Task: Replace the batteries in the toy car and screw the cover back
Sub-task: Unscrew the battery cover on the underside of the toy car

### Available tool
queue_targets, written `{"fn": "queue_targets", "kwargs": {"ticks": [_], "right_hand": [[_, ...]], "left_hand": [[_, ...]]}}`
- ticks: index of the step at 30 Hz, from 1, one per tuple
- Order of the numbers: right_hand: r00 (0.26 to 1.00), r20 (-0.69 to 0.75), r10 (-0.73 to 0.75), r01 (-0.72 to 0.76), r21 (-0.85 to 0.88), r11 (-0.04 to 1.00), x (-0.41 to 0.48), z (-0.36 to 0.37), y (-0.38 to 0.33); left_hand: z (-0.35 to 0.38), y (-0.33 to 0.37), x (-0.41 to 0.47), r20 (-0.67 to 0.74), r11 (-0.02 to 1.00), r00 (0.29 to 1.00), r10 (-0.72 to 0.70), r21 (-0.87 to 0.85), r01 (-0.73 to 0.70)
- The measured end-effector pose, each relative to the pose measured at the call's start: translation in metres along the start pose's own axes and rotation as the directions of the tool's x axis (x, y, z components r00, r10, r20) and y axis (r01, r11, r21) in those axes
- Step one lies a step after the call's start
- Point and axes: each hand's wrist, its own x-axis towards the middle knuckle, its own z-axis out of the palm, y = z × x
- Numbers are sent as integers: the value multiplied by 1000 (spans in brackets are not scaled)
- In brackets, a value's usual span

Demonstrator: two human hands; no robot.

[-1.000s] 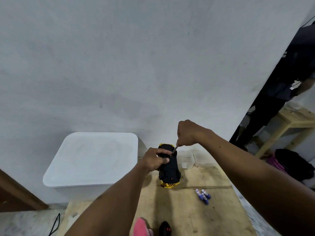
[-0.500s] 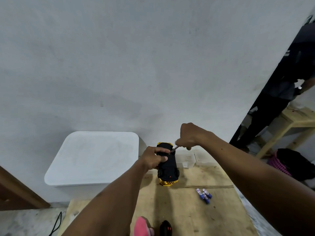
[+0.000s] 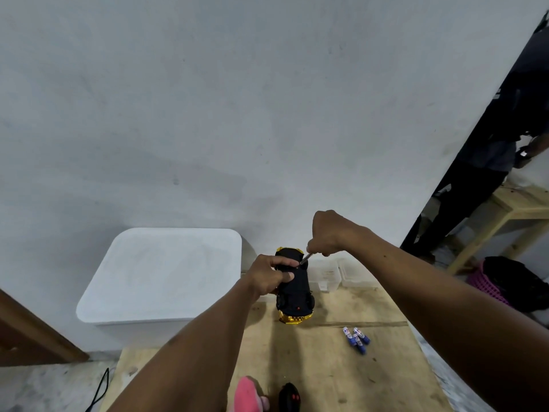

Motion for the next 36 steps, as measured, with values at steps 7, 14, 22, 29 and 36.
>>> {"fn": "queue_targets", "kwargs": {"ticks": [7,14,22,29,36], "right_hand": [[1000,2,-8,8,-40,999,2,-4,3],[1000,18,16,-14,-86,996,4,2,-2],[999,26,39,-38,-27,999,1,3,-6],[998,45,45,-44,-26,999,-2,-1,-10],[995,65,70,-70,3,998,-8,-2,-10]], "left_hand": [[-1,5,0,6,1000,1000,9,5,-9],[-3,1,-3,15,1000,1000,-8,20,8],[-1,-3,-6,12,1000,1000,-21,12,21],[-7,3,-6,16,1000,1000,-19,4,19],[-4,-2,-6,12,1000,1000,-20,-7,20]]}}
